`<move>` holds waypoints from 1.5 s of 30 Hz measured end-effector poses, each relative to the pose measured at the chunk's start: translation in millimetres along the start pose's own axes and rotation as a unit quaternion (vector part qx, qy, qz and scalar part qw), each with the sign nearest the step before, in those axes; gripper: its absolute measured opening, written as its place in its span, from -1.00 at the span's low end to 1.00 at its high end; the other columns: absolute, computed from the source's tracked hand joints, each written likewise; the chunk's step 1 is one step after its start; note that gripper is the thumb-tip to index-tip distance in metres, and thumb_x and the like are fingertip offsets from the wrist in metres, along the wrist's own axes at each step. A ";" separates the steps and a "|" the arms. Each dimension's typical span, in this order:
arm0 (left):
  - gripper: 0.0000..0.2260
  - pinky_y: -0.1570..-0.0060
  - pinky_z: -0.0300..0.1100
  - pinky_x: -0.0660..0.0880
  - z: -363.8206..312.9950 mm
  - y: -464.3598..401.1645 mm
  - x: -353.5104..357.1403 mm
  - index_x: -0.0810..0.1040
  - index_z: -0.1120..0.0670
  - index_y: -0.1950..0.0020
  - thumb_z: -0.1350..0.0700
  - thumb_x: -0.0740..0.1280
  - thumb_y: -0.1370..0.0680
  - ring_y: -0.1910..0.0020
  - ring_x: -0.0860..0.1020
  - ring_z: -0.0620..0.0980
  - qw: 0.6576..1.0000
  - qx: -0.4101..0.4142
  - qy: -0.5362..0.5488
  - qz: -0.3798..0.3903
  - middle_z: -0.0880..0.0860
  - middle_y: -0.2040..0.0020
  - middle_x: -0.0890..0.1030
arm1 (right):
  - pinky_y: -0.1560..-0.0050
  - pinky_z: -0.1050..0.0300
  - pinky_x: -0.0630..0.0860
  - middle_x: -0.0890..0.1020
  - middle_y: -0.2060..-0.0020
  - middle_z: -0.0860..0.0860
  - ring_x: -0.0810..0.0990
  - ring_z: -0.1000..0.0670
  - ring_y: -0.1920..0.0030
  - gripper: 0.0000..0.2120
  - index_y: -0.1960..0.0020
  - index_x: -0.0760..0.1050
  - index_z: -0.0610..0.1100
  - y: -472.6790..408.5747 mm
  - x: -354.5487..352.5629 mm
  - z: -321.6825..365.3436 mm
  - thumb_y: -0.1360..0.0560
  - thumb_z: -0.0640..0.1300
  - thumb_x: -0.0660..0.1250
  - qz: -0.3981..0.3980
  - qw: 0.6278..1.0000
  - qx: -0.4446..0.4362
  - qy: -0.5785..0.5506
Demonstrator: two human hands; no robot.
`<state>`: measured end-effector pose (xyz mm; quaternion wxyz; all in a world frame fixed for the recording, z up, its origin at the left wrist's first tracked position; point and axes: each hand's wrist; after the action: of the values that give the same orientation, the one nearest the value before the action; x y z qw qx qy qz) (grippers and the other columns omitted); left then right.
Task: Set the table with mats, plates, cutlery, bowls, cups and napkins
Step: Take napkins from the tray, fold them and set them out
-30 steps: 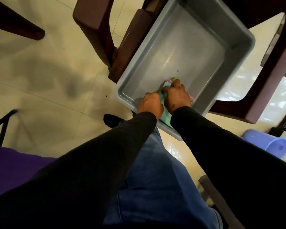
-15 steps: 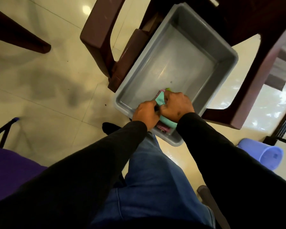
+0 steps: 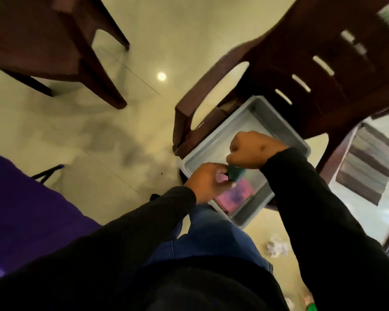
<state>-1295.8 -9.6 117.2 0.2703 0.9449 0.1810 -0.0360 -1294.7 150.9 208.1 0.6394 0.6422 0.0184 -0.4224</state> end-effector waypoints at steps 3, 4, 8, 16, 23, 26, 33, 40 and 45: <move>-0.82 -0.16 -0.21 0.47 -20.0 30.8 -29.4 0.67 0.02 -0.13 0.15 0.43 -0.54 -0.11 0.59 -0.09 0.997 0.015 0.071 -0.022 -0.05 -0.09 0.69 | 0.33 0.05 0.40 0.49 0.35 -0.13 0.41 -0.05 0.34 -0.76 0.26 0.49 -0.28 27.9 -35.3 33.8 -0.45 -0.10 0.30 -0.025 0.996 -0.081 -0.016; -0.81 -0.18 -0.13 0.48 -25.3 44.1 -41.3 0.67 -0.07 -0.09 0.14 0.42 -0.51 -0.10 0.60 -0.08 0.994 0.020 0.105 -0.035 -0.09 -0.04 0.69 | 0.32 0.00 0.44 0.53 0.32 -0.17 0.43 -0.05 0.33 -0.77 0.25 0.50 -0.28 36.8 -44.9 46.7 -0.43 -0.11 0.30 -0.038 0.993 -0.112 -0.025; -0.79 0.09 -0.15 0.44 -35.3 96.2 -83.5 0.69 -0.05 0.10 0.07 0.31 -0.35 0.13 0.53 -0.06 0.961 0.056 0.239 -0.129 -0.02 0.18 0.62 | 0.11 -0.06 0.61 0.64 0.23 -0.04 0.62 -0.03 0.18 -0.87 0.17 0.59 -0.14 59.3 -70.2 97.9 -0.43 -0.09 0.34 -0.080 0.967 -0.229 -0.081; -0.79 0.14 -0.10 0.32 6.2 198.3 -147.1 0.36 0.33 0.16 0.16 0.23 -0.41 0.18 0.39 0.03 0.857 0.050 0.343 -0.381 0.12 0.23 0.41 | 0.17 -0.01 0.65 0.67 0.14 0.01 0.67 0.00 0.20 -0.63 -0.07 0.62 -0.03 60.0 -74.5 199.1 -0.28 -0.10 0.59 -0.020 0.952 -0.304 0.019; -0.85 0.27 -0.18 0.35 48.1 249.1 -176.3 0.41 0.10 0.26 0.18 0.26 -0.51 0.29 0.40 -0.06 0.757 -0.036 0.357 -0.547 -0.03 0.36 0.43 | 0.44 0.15 0.45 0.61 0.42 -0.09 0.53 0.06 0.45 -0.80 0.22 0.64 -0.24 47.8 -60.0 293.8 -0.33 -0.13 0.59 0.005 0.939 -0.342 0.011; -0.89 0.16 -0.28 0.44 62.7 254.3 -183.0 0.52 0.02 -0.02 0.19 0.38 -0.55 0.11 0.55 -0.13 0.755 -0.128 0.256 -0.589 -0.09 0.10 0.60 | 0.37 0.11 0.45 0.62 0.36 -0.19 0.54 0.02 0.37 -0.78 0.18 0.59 -0.28 40.0 -46.5 329.4 -0.37 -0.15 0.57 -0.002 0.929 -0.364 -0.063; -0.88 0.16 -0.37 0.52 5.1 261.5 -225.1 0.60 0.06 -0.01 0.09 0.49 -0.53 0.12 0.61 -0.22 0.664 -0.023 0.216 -0.716 -0.12 0.13 0.65 | 0.26 0.04 0.59 0.64 0.11 -0.18 0.64 -0.08 0.20 -0.66 -0.10 0.46 -0.09 6.9 -21.1 413.5 -0.42 -0.36 0.43 0.080 0.890 -0.293 -0.341; -0.61 0.05 -0.39 0.57 7.4 271.2 -293.9 0.60 -0.02 -0.18 0.11 0.60 -0.40 -0.01 0.62 -0.26 0.643 -0.114 0.105 -0.750 -0.13 -0.06 0.66 | 0.09 -0.12 0.67 0.53 0.00 -0.05 0.61 -0.07 0.08 -0.59 -0.23 0.42 -0.03 -29.2 -50.4 503.0 -0.45 -0.33 0.37 0.094 0.872 -0.298 -0.377; -0.55 -0.06 -0.41 0.55 23.9 265.8 -318.1 0.56 0.12 -0.32 0.17 0.56 -0.46 -0.07 0.61 -0.20 0.612 -0.144 -0.039 -0.777 -0.01 -0.17 0.65 | 0.25 0.03 0.66 0.53 0.03 -0.03 0.64 -0.06 0.12 -0.62 -0.19 0.40 -0.03 -48.5 -57.3 556.2 -0.46 -0.32 0.37 0.115 0.876 -0.317 -0.345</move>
<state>-1495.4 -334.3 281.9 0.2805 0.3974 0.8393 -0.2428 -1647.5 -276.1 298.5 0.8186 0.2166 -0.1444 -0.5120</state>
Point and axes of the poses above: each hand's wrist, its own y-axis away from the middle knuckle, its own x-axis out of the palm, z = x × y
